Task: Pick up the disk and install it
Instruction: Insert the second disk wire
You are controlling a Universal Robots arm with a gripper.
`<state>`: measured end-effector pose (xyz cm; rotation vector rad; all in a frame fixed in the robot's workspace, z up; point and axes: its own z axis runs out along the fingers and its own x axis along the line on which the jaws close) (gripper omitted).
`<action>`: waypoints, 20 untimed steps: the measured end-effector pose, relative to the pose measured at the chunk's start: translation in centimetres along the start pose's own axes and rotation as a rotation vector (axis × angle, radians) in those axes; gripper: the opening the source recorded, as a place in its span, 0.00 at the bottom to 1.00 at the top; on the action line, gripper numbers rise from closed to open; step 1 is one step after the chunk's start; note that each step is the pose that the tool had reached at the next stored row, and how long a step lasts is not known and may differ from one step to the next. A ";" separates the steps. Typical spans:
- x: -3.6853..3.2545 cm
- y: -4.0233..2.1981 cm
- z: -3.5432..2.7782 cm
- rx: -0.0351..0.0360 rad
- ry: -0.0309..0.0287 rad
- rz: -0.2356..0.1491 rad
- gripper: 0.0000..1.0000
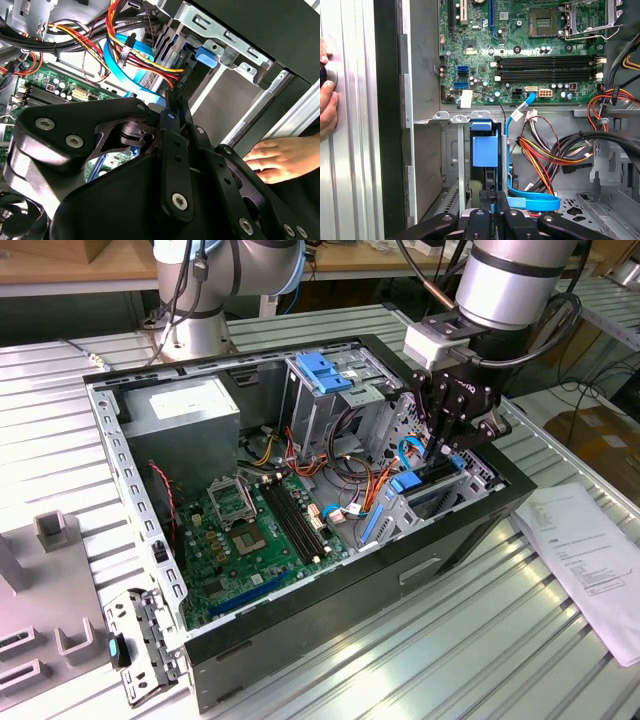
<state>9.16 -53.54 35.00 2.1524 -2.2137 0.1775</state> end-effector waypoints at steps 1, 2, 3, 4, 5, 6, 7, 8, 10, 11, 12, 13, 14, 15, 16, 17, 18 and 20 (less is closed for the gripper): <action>0.00 0.00 0.00 -0.0001 -0.0007 0.000 0.16; 0.01 0.00 0.00 -0.0001 -0.0025 0.000 0.16; 0.01 0.00 0.01 -0.0002 -0.0055 0.000 0.16; 0.04 0.00 0.01 -0.0004 -0.0120 0.001 0.16; 0.12 0.00 0.03 -0.0005 -0.0214 0.001 0.16; 0.18 0.00 0.04 -0.0004 -0.0255 0.001 0.16; 0.28 0.00 0.07 -0.0003 -0.0294 0.001 0.16; 0.40 -0.01 0.10 -0.0003 -0.0340 0.002 0.16; 0.50 -0.01 0.12 -0.0004 -0.0412 0.002 0.16; 0.66 -0.01 0.17 -0.0006 -0.0493 0.002 0.16; 0.73 -0.01 0.20 -0.0007 -0.0524 0.002 0.16; 0.78 -0.01 0.21 -0.0008 -0.0544 0.003 0.16; 0.82 -0.01 0.23 -0.0008 -0.0565 0.003 0.16; 0.85 -0.01 0.25 -0.0009 -0.0589 0.003 0.16; 0.88 -0.01 0.26 -0.0010 -0.0614 0.003 0.16; 0.91 -0.01 0.29 -0.0010 -0.0625 0.003 0.16; 0.92 -0.01 0.31 -0.0007 -0.0629 0.003 0.16; 0.92 -0.02 0.32 0.0029 -0.0630 0.003 0.16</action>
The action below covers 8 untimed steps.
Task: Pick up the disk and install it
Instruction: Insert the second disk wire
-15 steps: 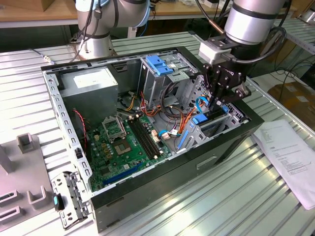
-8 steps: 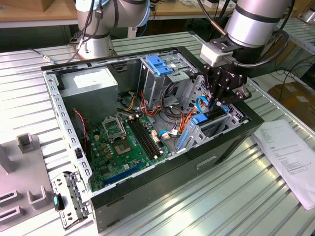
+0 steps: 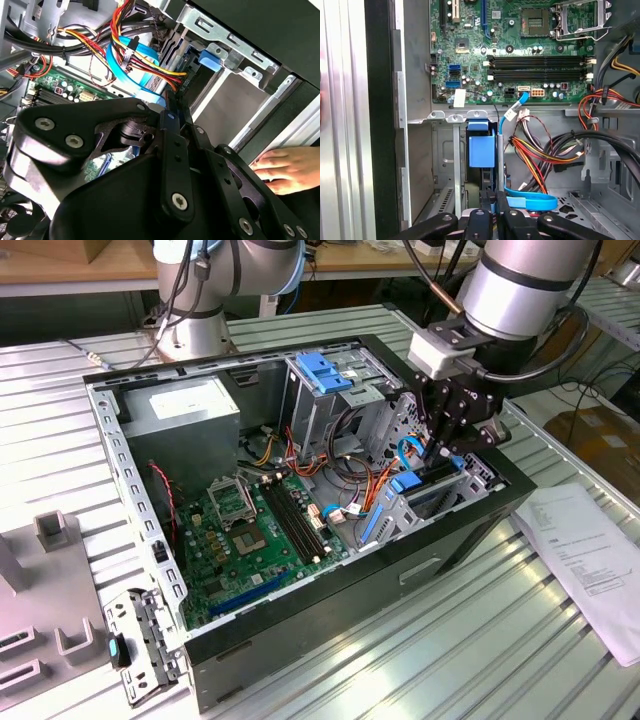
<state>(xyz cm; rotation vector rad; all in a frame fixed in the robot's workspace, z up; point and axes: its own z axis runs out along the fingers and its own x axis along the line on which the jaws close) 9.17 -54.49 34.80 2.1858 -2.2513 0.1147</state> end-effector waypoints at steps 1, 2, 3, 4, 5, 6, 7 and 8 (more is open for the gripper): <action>0.00 0.01 0.00 0.0017 0.0000 0.000 0.16; 0.00 0.00 0.00 0.0026 -0.0001 0.000 0.16; 0.00 0.00 0.01 0.0031 -0.0002 0.000 0.16; 0.00 0.01 0.01 0.0032 -0.0001 0.000 0.16; 0.00 0.01 0.02 0.0032 0.0000 0.000 0.16; 0.00 0.01 0.03 0.0032 0.0001 0.000 0.16; 0.00 0.01 0.04 0.0032 0.0001 0.000 0.16; 0.00 0.01 0.06 0.0032 0.0000 0.000 0.16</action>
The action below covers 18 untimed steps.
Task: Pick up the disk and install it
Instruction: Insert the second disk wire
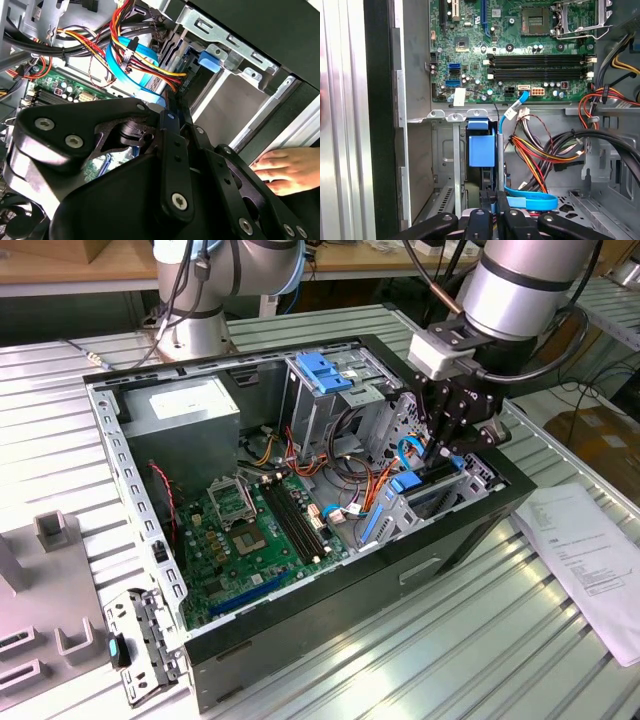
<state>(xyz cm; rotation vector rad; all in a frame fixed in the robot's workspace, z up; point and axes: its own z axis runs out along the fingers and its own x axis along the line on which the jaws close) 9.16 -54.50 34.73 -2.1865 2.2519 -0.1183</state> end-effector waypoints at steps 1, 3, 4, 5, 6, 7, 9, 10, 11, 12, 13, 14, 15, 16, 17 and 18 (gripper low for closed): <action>0.00 0.00 0.03 0.0000 -0.0001 0.000 0.16; 0.00 0.00 0.06 0.0000 -0.0001 0.000 0.16; 0.00 0.00 0.08 0.0000 -0.0002 0.000 0.16; 0.00 0.01 0.09 0.0000 -0.0003 0.000 0.16; 0.01 0.01 0.11 0.0000 -0.0006 0.000 0.16; 0.02 0.01 0.13 0.0000 -0.0014 0.000 0.16; 0.04 0.01 0.15 0.0000 -0.0019 0.000 0.16; 0.06 0.01 0.17 -0.0001 -0.0024 0.000 0.16; 0.09 0.01 0.20 -0.0001 -0.0031 0.000 0.16; 0.12 0.01 0.23 -0.0001 -0.0038 0.000 0.16; 0.14 0.01 0.24 -0.0002 -0.0043 0.000 0.16; 0.15 0.01 0.24 -0.0001 -0.0048 0.000 0.16; 0.17 0.01 0.25 -0.0001 -0.0052 0.000 0.16; 0.17 0.01 0.25 -0.0002 -0.0053 0.000 0.16; 0.18 0.01 0.25 -0.0001 -0.0053 0.000 0.16; 0.19 0.01 0.25 -0.0002 -0.0053 0.000 0.16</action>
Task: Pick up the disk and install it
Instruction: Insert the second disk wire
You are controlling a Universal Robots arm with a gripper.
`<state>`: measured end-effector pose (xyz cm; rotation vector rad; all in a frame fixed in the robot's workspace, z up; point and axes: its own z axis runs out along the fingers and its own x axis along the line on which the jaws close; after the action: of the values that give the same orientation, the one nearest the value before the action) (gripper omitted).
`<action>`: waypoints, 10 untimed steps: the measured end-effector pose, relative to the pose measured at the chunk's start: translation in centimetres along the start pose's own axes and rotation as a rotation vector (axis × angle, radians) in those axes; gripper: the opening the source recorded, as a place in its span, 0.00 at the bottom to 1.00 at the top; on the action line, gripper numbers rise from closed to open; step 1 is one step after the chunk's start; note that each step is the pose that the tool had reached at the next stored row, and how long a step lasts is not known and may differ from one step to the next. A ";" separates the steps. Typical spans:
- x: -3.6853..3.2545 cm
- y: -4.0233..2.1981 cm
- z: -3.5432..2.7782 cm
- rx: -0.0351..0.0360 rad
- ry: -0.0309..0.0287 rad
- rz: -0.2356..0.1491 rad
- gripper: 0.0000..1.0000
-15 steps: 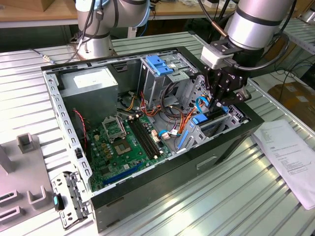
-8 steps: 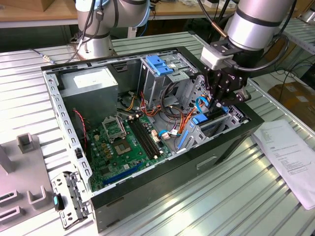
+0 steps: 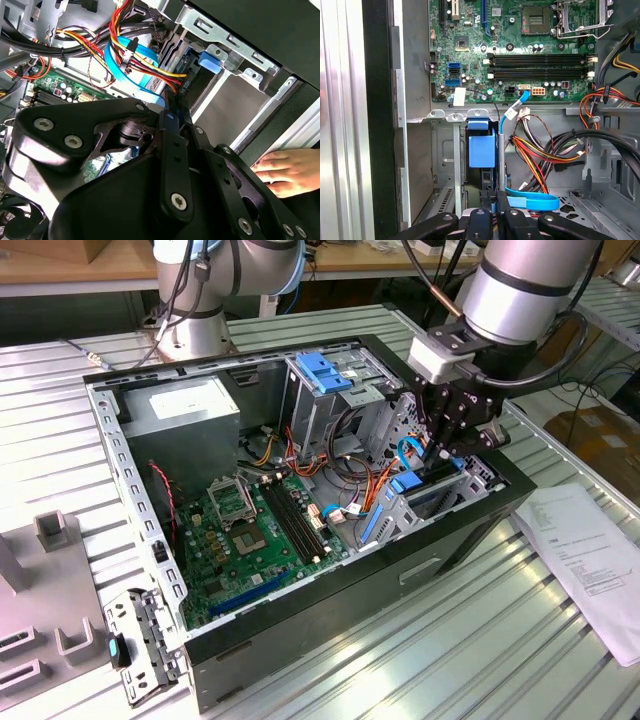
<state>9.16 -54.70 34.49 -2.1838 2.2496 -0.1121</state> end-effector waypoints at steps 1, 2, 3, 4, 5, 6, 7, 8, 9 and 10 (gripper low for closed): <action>0.02 0.00 0.00 0.0000 0.0000 0.000 0.16; 0.03 0.00 0.00 0.0000 0.0000 0.000 0.16; 0.05 0.00 0.00 0.0000 0.0000 0.000 0.16; 0.08 0.00 0.01 0.0000 -0.0002 0.000 0.16; 0.08 0.00 0.03 0.0000 -0.0005 0.000 0.16; 0.10 0.00 0.06 0.0000 -0.0008 0.000 0.16; 0.12 0.00 0.09 0.0000 -0.0009 0.000 0.16; 0.13 0.00 0.12 0.0000 -0.0012 0.000 0.16; 0.15 0.00 0.14 0.0000 -0.0014 0.000 0.16; 0.18 0.00 0.15 -0.0001 -0.0014 0.000 0.16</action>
<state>9.16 -54.88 34.34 -2.1832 2.2489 -0.1105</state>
